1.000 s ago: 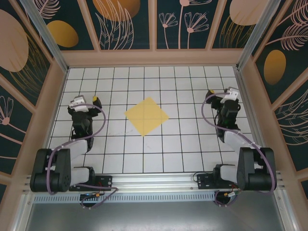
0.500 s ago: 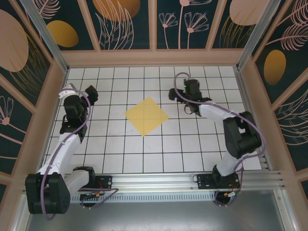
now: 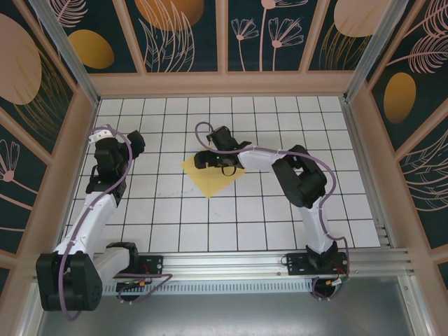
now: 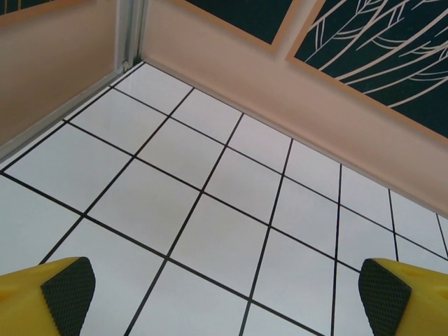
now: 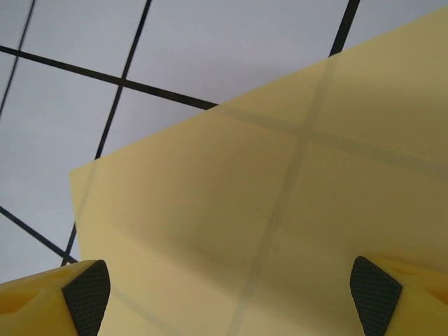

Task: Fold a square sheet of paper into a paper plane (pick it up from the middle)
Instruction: Rotate the square sheet of paper at the center of the table.

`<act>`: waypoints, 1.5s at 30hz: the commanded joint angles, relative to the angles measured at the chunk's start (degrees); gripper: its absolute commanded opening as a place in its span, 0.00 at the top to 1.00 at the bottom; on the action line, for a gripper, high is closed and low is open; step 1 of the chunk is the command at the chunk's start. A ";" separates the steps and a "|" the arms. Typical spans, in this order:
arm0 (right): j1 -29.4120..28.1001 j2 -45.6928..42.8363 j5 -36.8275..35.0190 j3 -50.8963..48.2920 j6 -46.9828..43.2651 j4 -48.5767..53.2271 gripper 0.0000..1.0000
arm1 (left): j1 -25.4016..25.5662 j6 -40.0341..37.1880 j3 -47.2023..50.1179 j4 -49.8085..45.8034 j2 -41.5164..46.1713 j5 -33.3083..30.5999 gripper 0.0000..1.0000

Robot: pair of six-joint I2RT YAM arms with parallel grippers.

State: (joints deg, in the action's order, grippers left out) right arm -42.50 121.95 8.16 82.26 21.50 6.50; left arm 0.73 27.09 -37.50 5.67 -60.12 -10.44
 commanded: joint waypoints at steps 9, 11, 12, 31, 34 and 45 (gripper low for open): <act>4.57 -1.23 -5.37 -5.35 2.31 11.79 0.09 | -0.38 -0.81 -2.21 -2.40 -0.87 0.51 0.01; 5.90 -4.25 -6.66 -10.13 2.43 12.81 0.09 | -0.38 -0.64 -2.40 -2.68 -1.22 0.80 0.01; 6.44 -5.89 -7.28 -12.31 2.26 13.26 0.09 | -0.38 -0.62 -2.41 -2.64 -1.39 1.11 0.02; 7.84 -16.32 -12.32 -11.05 0.08 33.66 0.01 | -0.38 -0.02 -5.23 -5.84 -6.13 6.28 0.01; 7.88 -14.45 -12.19 -9.53 -0.74 34.45 0.01 | -0.38 0.15 -4.65 -5.50 -6.45 6.22 0.01; 7.87 -7.16 -9.25 -4.77 -1.67 36.63 0.01 | -0.38 -0.38 -5.76 -5.92 -9.05 6.89 0.02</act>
State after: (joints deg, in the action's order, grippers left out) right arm -34.50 112.92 -1.93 76.42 20.91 40.03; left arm 0.73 27.14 -41.69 0.32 -68.47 -4.25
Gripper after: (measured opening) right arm 0.989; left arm 0.985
